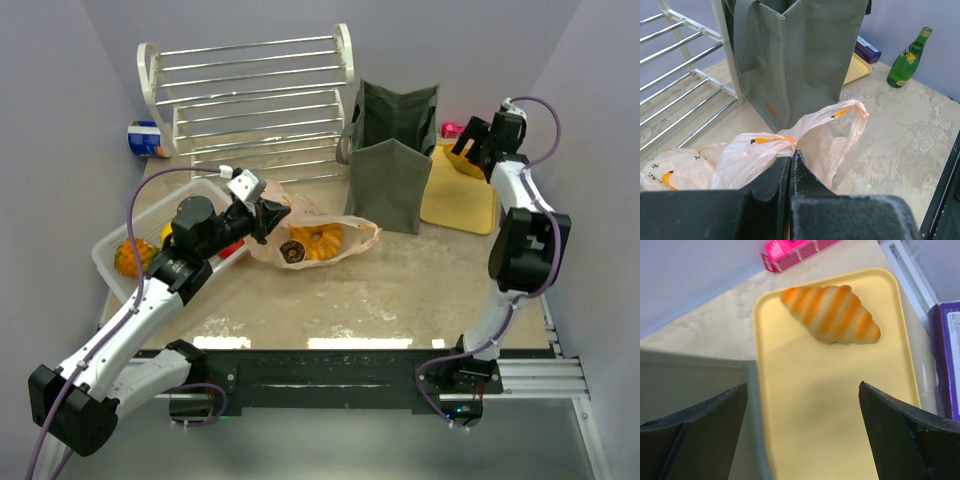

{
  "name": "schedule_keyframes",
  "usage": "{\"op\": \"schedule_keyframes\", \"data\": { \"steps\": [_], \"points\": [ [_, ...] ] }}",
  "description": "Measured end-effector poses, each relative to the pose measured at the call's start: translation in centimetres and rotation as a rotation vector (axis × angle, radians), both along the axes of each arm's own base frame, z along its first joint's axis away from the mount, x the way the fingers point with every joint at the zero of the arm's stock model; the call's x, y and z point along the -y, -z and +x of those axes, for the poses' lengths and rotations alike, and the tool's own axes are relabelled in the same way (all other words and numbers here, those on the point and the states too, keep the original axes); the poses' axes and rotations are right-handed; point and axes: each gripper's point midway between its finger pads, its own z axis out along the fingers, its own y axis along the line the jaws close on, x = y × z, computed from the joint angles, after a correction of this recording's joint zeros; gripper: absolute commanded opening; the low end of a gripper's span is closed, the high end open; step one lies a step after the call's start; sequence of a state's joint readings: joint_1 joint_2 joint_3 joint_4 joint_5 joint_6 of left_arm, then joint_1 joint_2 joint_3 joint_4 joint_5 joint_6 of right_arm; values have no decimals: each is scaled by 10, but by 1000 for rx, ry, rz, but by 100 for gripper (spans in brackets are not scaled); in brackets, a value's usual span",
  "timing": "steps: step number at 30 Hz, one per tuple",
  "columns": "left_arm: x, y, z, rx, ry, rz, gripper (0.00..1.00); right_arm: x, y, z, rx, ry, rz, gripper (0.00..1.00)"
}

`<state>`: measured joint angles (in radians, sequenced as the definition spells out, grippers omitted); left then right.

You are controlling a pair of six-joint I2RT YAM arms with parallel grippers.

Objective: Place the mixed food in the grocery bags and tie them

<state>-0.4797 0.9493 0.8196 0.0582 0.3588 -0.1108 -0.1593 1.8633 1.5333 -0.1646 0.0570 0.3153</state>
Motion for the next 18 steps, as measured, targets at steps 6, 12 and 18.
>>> {"op": "schedule_keyframes", "data": {
  "steps": [6,12,18],
  "points": [
    [2,7,3,-18,0,11,0,22,68,49,-104,59,17,93],
    [4,15,6,-38,4,21,0,37,96,73,-130,129,-19,90],
    [4,15,6,-40,5,22,0,51,118,84,-152,186,-57,79]
  ]
}}
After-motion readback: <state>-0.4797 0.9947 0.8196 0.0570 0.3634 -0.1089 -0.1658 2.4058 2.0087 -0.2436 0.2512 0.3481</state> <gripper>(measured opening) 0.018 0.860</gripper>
